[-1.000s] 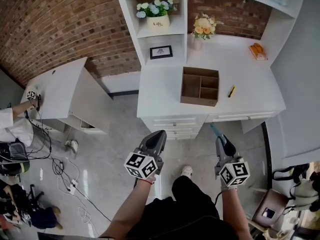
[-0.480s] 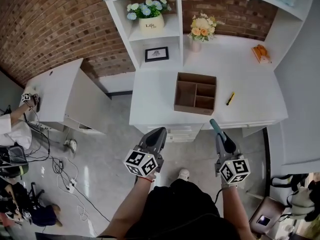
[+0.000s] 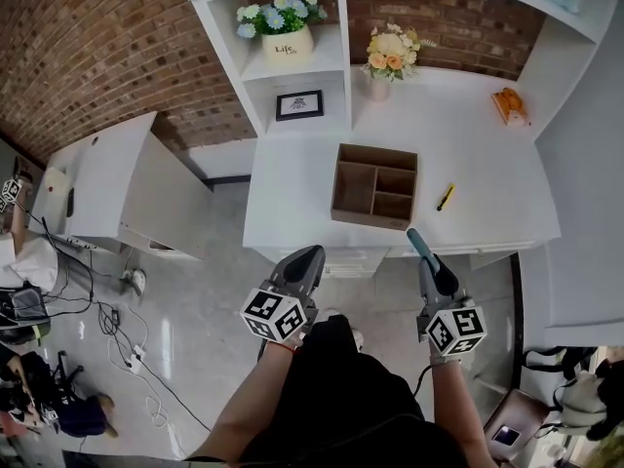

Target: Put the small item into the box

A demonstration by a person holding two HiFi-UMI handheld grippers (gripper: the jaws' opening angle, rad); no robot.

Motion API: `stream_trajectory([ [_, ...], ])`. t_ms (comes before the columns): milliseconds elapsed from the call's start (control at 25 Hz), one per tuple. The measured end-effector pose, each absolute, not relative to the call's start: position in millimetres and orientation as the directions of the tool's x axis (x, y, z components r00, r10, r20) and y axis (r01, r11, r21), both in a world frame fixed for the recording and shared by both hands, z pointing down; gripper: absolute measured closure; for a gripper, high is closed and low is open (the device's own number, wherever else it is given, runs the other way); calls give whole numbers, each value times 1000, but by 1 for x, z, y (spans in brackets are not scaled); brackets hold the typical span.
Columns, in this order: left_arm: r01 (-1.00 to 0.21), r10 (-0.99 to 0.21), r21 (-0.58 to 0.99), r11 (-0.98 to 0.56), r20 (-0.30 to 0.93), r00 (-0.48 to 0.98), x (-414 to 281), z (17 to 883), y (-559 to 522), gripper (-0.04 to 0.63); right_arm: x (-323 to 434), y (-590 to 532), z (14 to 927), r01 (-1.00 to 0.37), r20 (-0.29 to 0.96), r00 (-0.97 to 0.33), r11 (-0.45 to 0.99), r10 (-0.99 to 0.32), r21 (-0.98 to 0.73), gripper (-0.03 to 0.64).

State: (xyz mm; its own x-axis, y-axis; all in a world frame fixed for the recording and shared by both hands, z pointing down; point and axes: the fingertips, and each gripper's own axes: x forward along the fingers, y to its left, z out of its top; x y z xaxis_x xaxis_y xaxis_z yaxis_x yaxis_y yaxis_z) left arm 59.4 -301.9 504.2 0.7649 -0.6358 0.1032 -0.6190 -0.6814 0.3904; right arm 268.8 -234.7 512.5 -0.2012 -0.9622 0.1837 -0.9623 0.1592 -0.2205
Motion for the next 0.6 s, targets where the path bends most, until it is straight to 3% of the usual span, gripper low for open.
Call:
stream_trajectory([
  [600, -645, -667, 399, -651, 105, 738, 68, 512, -345, 594, 270, -290, 520, -963, 250, -262, 237, -932, -126, 543],
])
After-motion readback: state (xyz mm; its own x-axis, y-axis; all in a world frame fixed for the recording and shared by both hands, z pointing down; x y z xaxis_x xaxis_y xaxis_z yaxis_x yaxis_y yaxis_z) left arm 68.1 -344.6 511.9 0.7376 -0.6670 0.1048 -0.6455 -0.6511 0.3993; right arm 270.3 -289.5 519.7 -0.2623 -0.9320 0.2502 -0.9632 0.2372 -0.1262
